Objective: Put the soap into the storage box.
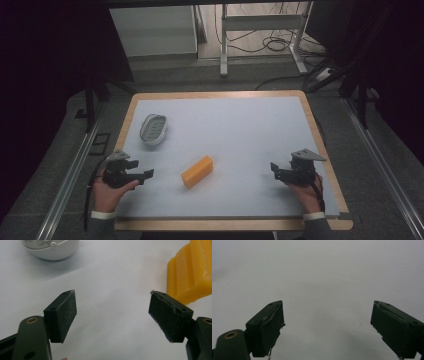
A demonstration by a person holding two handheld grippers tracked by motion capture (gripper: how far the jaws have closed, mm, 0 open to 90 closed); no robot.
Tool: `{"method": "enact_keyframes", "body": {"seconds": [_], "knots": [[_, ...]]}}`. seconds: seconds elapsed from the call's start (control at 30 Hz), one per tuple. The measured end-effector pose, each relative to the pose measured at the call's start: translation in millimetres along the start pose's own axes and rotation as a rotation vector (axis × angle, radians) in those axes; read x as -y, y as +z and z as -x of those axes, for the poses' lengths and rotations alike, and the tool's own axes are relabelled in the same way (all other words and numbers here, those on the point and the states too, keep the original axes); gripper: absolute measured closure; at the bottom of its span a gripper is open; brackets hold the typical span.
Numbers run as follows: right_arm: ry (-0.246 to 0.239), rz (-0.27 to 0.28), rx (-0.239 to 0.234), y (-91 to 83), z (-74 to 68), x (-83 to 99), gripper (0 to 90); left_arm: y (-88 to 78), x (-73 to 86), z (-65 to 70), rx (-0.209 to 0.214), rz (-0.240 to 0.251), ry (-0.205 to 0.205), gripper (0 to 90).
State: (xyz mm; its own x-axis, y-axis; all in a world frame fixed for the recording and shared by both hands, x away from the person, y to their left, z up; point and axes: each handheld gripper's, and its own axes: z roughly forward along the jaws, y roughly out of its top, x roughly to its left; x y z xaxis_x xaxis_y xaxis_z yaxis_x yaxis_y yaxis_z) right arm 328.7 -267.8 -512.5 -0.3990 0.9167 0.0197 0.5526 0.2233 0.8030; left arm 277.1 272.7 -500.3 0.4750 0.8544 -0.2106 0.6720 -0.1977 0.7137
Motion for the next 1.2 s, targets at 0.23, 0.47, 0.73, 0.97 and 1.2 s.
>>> {"method": "enact_keyframes", "body": {"seconds": [0.23, 0.47, 0.73, 0.97, 1.2], "knots": [[-0.002, -0.002, -0.005, -1.1, 0.1, 0.4, 12.9, -2.1, -3.1, 5.4, 0.003, -0.001, 0.018, 22.7], [-0.001, -0.003, -0.003, -1.5, 2.1, 1.0, 13.1, -2.3, -9.0, 15.3, 0.026, -0.01, 0.034, 21.6], [0.009, -0.003, 0.0, -2.2, 3.9, 1.2, 13.1, 0.5, -16.4, 23.6, 0.029, -0.023, 0.062, 21.3], [0.014, -0.01, 0.0, -1.9, 5.3, 2.1, 13.1, 2.7, -18.1, 25.2, 0.031, -0.043, 0.064, 20.8], [0.015, -0.009, 0.003, -2.6, 5.8, 2.1, 13.1, 1.2, -24.6, 31.2, 0.033, -0.052, 0.086, 20.8]]}}
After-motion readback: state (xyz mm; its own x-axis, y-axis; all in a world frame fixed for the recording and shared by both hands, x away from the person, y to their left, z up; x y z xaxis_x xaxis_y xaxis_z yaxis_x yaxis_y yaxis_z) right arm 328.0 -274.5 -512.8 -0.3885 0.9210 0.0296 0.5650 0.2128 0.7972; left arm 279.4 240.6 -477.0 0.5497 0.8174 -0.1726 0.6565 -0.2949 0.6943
